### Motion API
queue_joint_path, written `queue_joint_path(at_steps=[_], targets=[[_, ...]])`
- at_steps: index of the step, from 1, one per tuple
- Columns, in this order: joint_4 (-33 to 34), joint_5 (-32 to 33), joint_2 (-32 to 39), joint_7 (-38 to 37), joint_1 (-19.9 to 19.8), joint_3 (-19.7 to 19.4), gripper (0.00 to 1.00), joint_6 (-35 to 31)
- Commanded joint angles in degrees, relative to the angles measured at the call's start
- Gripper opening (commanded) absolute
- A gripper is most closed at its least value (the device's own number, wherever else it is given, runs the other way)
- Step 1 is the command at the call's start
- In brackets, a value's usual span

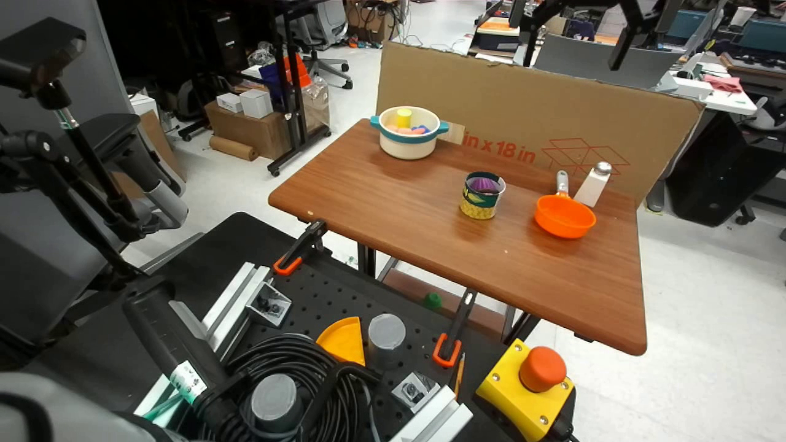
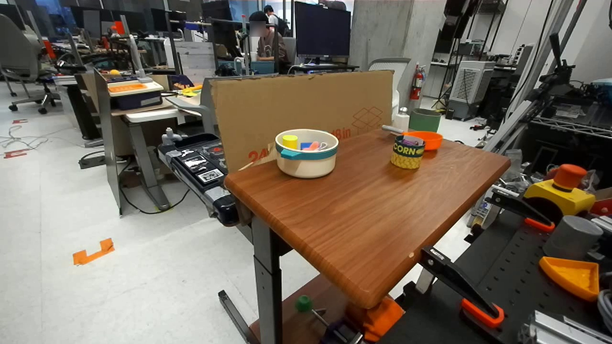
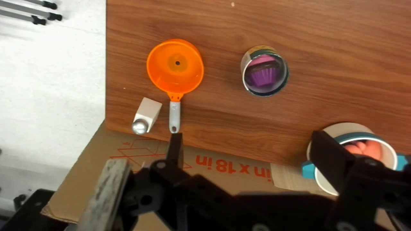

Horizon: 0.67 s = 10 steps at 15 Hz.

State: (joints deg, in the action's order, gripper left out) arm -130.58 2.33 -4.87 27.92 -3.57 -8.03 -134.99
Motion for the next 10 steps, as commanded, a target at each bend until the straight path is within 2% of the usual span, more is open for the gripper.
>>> queue_joint_path(at_steps=[1,6,10], targets=[[1.8,-1.2,0.7,1.2,-0.3,0.4,1.0,2.9],[0.5,3.9,2.7,-2.2,-1.2,0.4,1.0,1.0],[-0.3,10.4,2.7,-10.3,-2.1,0.4,1.0,1.8]])
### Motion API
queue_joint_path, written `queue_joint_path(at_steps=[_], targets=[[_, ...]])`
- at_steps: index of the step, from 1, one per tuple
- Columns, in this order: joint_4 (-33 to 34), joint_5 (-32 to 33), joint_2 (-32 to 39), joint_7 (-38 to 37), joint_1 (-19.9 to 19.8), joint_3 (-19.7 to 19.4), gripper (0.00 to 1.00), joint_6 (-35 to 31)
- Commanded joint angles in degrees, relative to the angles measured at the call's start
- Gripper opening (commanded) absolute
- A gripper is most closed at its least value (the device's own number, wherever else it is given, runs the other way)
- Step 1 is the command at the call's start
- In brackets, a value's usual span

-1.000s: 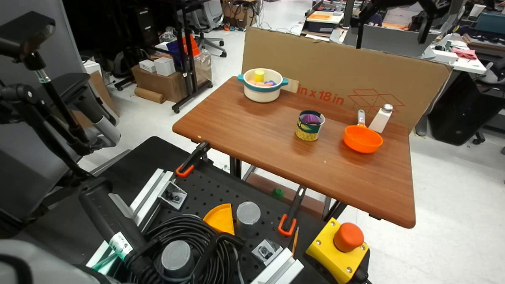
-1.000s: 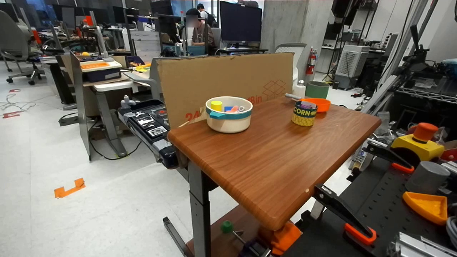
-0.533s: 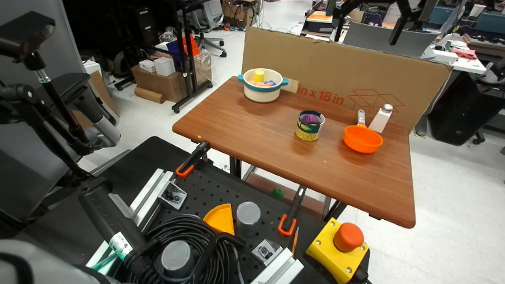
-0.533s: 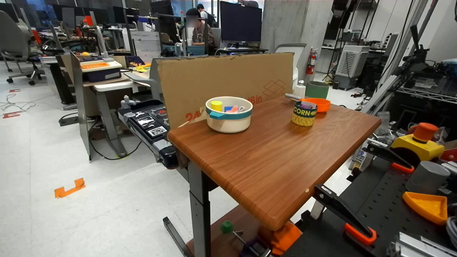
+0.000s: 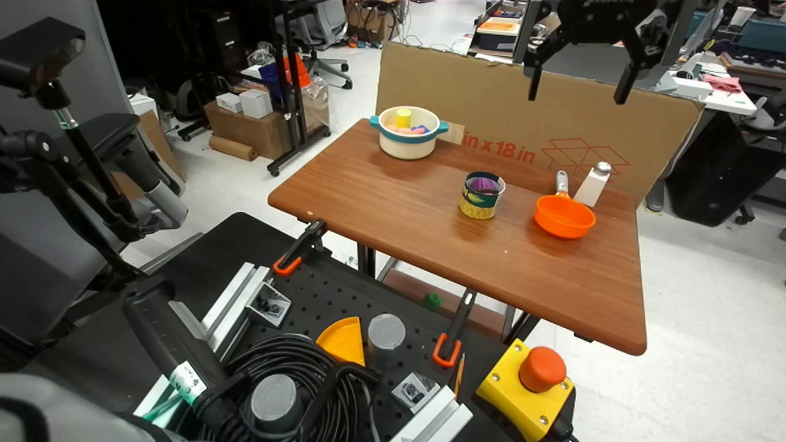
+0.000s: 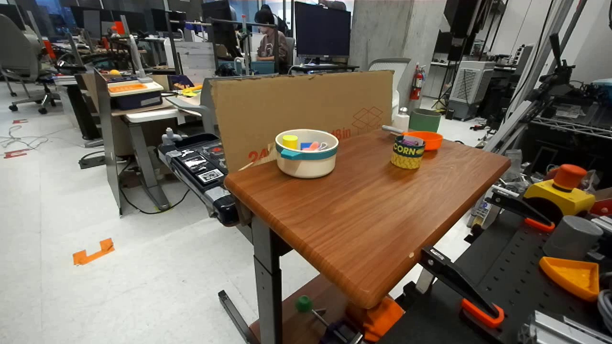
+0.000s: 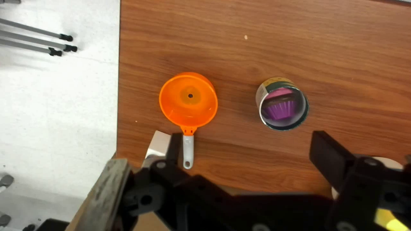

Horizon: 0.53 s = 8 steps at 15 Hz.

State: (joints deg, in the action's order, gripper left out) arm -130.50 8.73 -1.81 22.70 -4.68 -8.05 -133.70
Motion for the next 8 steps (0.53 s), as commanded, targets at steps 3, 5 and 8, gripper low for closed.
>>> queue_joint_path(at_steps=[3,5,8], targets=[[-0.6,6.4,-0.4,-9.5,-1.3,0.4,1.0,0.9],[-0.4,5.7,0.0,-11.2,-1.4,0.4,1.0,0.6],[-0.9,4.1,0.2,-16.0,-1.5,0.4,1.0,-3.1]])
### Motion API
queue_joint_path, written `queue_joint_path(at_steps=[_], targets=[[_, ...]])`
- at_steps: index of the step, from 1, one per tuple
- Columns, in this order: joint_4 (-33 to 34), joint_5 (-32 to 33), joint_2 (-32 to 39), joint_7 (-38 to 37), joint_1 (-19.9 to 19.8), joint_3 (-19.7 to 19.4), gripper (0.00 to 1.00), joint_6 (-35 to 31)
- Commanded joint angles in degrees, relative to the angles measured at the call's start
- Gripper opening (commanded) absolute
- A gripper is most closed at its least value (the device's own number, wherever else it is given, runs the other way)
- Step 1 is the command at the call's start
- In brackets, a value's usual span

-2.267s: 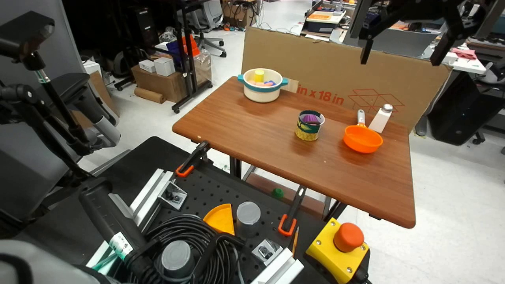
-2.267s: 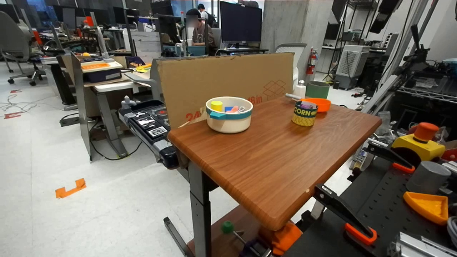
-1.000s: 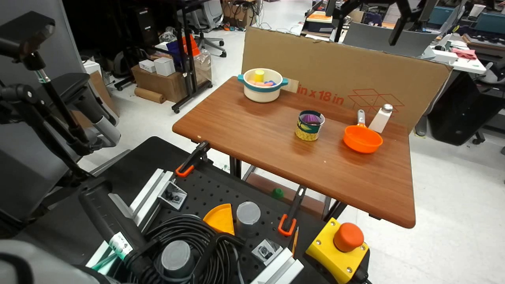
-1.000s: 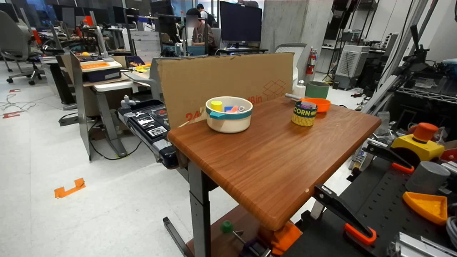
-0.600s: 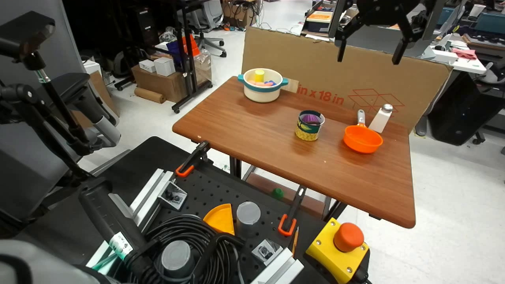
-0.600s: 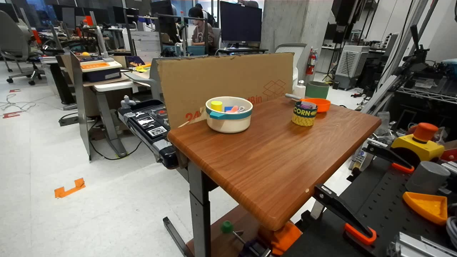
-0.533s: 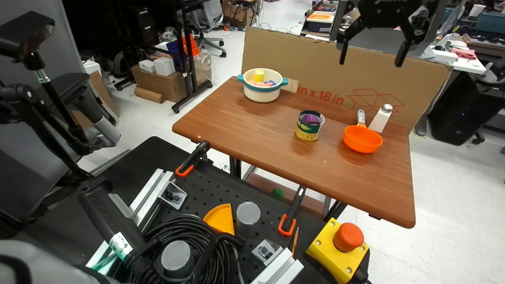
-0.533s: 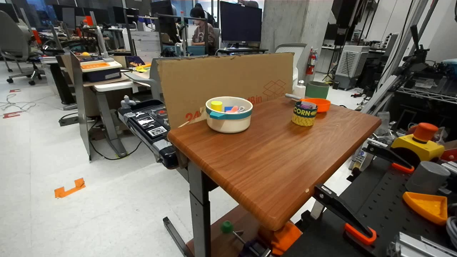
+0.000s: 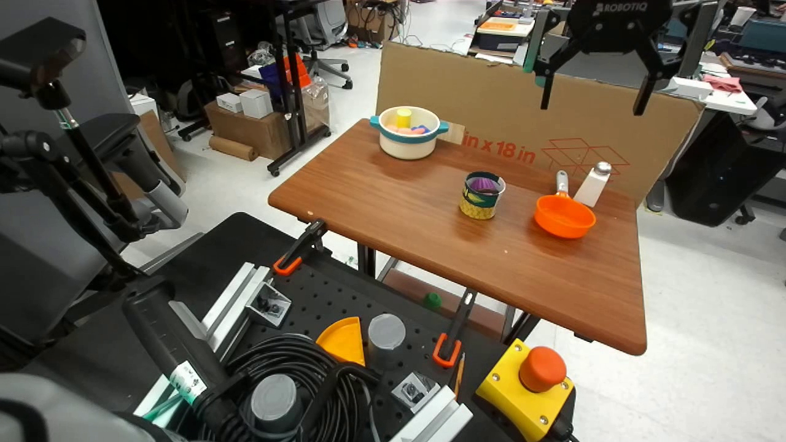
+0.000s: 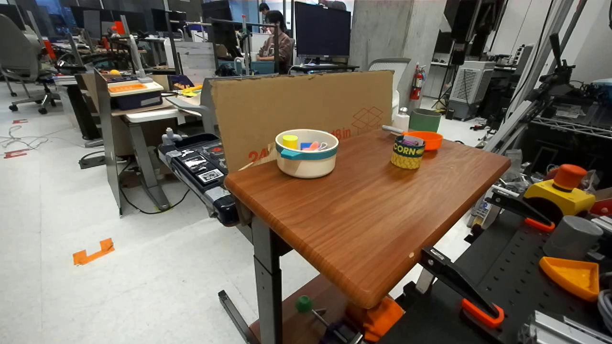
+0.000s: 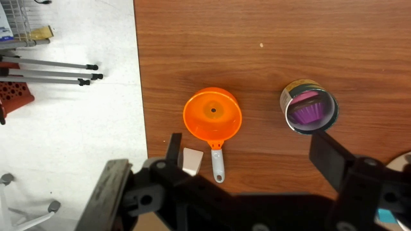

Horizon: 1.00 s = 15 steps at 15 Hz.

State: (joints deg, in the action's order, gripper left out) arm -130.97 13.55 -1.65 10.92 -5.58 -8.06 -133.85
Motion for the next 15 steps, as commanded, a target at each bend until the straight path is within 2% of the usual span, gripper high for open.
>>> queue_joint_path(at_steps=[1,4,6,8,9,12,15], targets=[[-0.9,-0.5,0.2,-7.8,-0.7,0.4,1.0,-5.6],[-2.3,3.2,0.4,-16.6,-1.0,0.3,1.0,-14.1],[-3.0,4.7,0.2,-18.6,-1.0,0.3,1.0,-15.5],[-3.3,4.3,-0.2,-18.3,-0.8,0.6,1.0,-13.2],[-2.1,5.8,-0.1,-17.7,-0.6,0.8,1.0,-7.7],[-2.0,9.5,0.5,-21.3,-0.1,1.6,1.0,-6.5],[-1.8,11.4,0.6,-21.7,0.6,2.6,1.0,-3.7]])
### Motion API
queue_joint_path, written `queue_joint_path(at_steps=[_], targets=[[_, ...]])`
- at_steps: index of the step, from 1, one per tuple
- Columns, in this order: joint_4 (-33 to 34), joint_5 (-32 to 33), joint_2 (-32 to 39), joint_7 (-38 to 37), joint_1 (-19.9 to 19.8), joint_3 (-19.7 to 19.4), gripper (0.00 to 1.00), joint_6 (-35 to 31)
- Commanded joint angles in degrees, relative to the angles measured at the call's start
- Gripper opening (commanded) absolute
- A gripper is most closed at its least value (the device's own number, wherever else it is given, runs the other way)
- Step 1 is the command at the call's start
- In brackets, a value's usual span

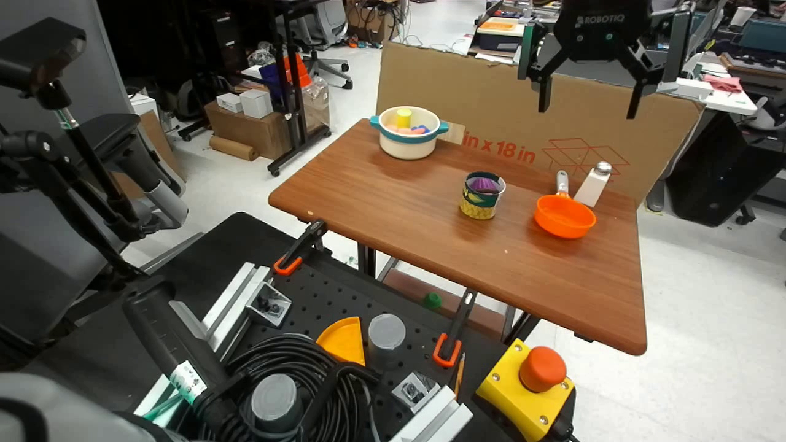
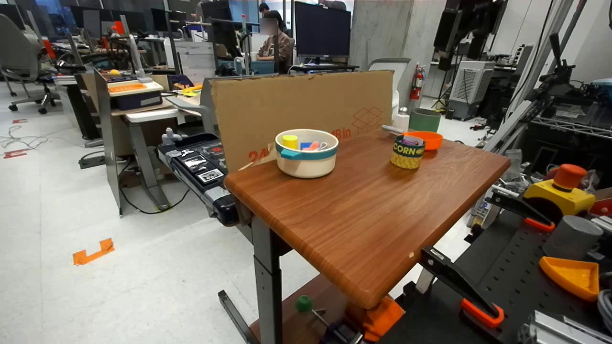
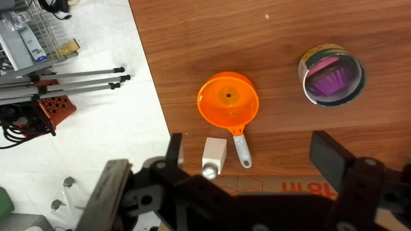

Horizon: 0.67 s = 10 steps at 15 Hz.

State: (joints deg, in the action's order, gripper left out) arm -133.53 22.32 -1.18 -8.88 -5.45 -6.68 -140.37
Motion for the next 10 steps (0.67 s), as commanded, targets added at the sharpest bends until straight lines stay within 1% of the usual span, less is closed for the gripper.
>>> queue_joint_path(at_steps=[1,4,7,10], targets=[[0.7,2.4,0.1,-1.4,0.7,1.7,1.0,3.3],[0.5,-0.9,0.2,3.4,1.7,2.9,1.0,4.8],[0.0,-5.1,-0.2,11.5,3.0,3.9,1.0,6.0],[-1.9,-7.2,-1.1,18.8,3.7,4.3,1.0,4.1]])
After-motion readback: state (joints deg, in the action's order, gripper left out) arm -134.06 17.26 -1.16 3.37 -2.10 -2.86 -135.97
